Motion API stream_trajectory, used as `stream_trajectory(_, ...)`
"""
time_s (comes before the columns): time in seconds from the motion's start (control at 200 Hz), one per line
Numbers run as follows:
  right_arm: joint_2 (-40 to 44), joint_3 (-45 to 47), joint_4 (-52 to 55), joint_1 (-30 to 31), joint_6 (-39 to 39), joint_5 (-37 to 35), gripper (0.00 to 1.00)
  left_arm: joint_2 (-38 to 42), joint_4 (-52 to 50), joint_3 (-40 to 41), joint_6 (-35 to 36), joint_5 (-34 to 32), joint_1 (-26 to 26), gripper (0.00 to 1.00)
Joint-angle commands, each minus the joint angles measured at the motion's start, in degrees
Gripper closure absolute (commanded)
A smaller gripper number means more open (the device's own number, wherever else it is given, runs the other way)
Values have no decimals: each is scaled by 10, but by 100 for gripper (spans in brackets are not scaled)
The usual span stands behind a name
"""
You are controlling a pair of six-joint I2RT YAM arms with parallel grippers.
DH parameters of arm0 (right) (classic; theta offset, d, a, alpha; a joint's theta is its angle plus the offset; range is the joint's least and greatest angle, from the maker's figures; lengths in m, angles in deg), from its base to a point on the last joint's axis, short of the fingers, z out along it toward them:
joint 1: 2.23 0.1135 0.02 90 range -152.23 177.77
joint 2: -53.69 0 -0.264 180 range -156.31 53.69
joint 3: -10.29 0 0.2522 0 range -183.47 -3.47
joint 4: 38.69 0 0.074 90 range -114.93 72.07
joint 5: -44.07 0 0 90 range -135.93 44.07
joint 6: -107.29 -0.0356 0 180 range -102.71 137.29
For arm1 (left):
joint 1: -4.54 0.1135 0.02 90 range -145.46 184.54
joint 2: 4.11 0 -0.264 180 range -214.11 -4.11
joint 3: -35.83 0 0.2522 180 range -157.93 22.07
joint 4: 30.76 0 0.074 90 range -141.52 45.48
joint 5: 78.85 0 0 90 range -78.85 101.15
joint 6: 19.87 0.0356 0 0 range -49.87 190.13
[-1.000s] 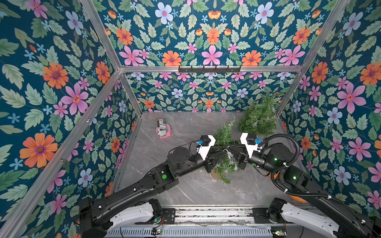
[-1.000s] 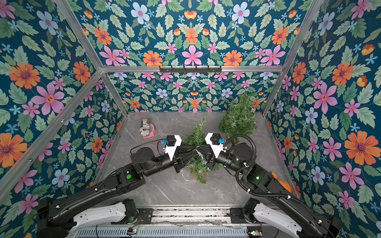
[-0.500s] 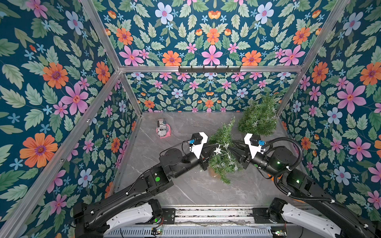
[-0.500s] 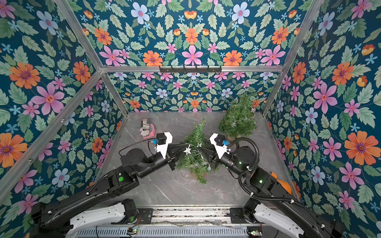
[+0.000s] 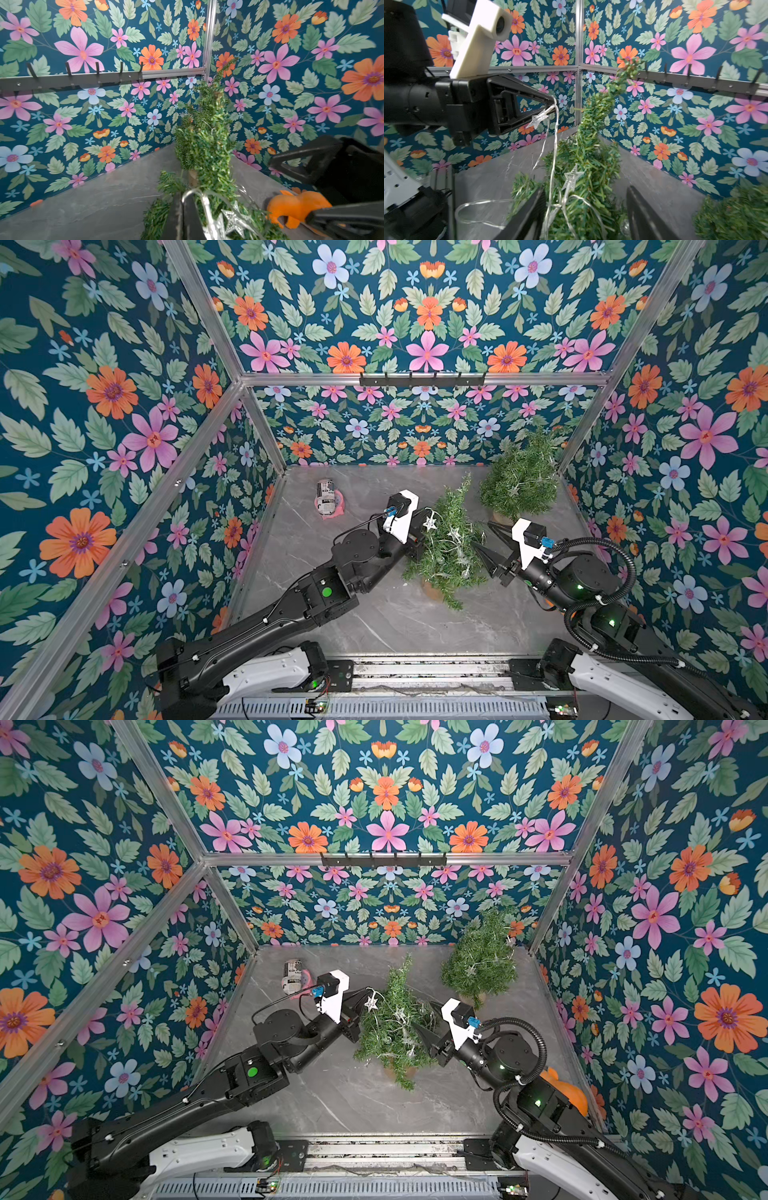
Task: Wrap string light around the christmas tree
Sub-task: Wrap the light string around the Christmas tree.
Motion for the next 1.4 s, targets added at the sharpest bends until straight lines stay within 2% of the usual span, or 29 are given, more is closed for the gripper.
stream_trajectory(0.0, 16, 14, -40, 1, 8, -80, 38, -18, 25, 0, 22, -57, 1, 100)
stream_trajectory(0.1, 26, 28, -39, 1, 5, -114, 38, -41, 27, -3, 22, -75, 4, 100)
stream_trajectory(0.395, 38, 55, 2, 1, -28, -107, 38, -91, 36, 3, -20, -52, 38, 100)
stream_trajectory(0.475, 42, 63, 15, 1, -37, -111, 38, -84, 37, 10, -27, -25, 43, 80)
stream_trajectory(0.55, 43, 69, 35, 1, -43, -115, 38, -75, 33, 14, -28, -5, 45, 57)
stream_trajectory(0.65, 43, 72, 63, 1, -59, -119, 38, -59, 1, 10, -17, -6, 45, 31)
stream_trajectory(0.72, 45, 73, 71, 1, -67, -121, 38, -47, -45, -4, 0, -7, 45, 18)
stream_trajectory(0.86, 47, 77, 71, 1, -72, -129, 38, -12, -142, -25, 47, 32, 45, 1)
stream_trajectory(0.915, 45, 76, 70, 1, -69, -132, 38, -4, -186, -38, 61, 27, 45, 0)
stream_trajectory(1.06, 40, 72, 70, 1, -63, -136, 38, 11, -266, -70, 96, -36, 45, 0)
stream_trajectory(1.135, 38, 71, 66, 1, -61, -138, 38, 16, -292, -88, 113, -40, 45, 0)
stream_trajectory(1.245, 38, 69, 63, 1, -59, -139, 38, 19, -318, -112, 135, 18, 45, 0)
stream_trajectory(1.391, 45, 58, 67, 1, -59, -104, 38, 19, -298, -149, 112, 69, 45, 0)
